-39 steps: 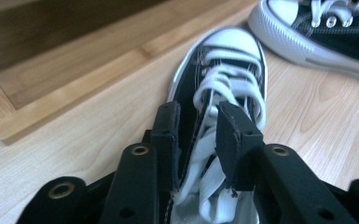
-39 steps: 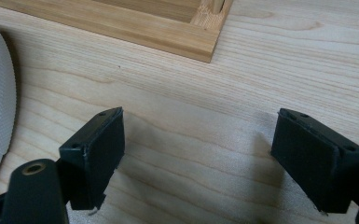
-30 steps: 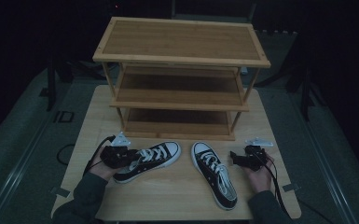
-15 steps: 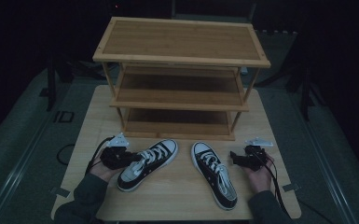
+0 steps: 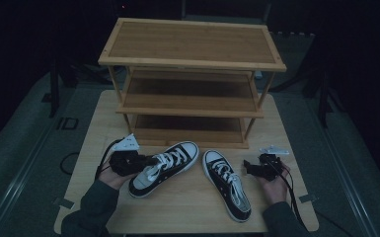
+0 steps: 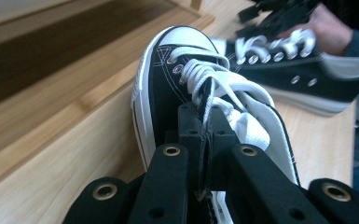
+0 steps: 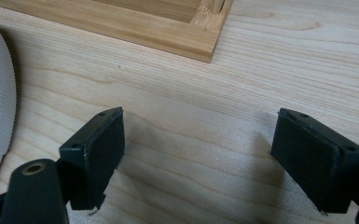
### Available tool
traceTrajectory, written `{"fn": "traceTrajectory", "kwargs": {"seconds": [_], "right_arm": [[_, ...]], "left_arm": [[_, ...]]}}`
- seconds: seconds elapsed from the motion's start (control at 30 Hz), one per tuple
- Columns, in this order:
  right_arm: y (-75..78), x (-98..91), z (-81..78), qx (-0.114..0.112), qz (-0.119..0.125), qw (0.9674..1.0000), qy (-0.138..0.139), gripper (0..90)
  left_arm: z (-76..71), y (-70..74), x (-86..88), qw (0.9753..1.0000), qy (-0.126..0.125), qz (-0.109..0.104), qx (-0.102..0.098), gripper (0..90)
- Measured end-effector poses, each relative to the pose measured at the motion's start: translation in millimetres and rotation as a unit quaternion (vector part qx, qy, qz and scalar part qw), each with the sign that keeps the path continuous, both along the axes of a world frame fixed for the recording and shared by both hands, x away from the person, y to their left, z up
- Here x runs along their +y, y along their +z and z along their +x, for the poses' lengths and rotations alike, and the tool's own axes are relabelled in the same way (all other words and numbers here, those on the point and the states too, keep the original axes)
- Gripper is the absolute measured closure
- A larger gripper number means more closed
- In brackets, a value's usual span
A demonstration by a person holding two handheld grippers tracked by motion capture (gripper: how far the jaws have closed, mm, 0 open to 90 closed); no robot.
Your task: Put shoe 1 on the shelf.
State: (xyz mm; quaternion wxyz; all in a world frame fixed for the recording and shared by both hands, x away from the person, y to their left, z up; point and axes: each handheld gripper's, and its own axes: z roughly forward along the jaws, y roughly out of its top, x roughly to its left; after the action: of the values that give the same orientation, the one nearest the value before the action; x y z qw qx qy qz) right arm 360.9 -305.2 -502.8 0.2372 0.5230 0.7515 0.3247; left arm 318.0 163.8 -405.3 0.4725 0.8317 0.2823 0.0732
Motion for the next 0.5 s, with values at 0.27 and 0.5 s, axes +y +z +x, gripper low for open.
{"fn": "traceTrajectory", "kwargs": {"seconds": [0.27,0.5], "right_arm": [[0.0,0.0,0.0,0.000,0.000,1.0000,0.000,16.7],[0.0,0.2,0.0,0.000,0.001,1.0000,-0.001,16.7]], "left_arm": [[-1.6,28.0,-11.2,0.9998,0.004,-0.010,-0.018,88.5],[-2.7,51.7,-14.9,0.9990,0.012,-0.034,-0.026,88.5]]}}
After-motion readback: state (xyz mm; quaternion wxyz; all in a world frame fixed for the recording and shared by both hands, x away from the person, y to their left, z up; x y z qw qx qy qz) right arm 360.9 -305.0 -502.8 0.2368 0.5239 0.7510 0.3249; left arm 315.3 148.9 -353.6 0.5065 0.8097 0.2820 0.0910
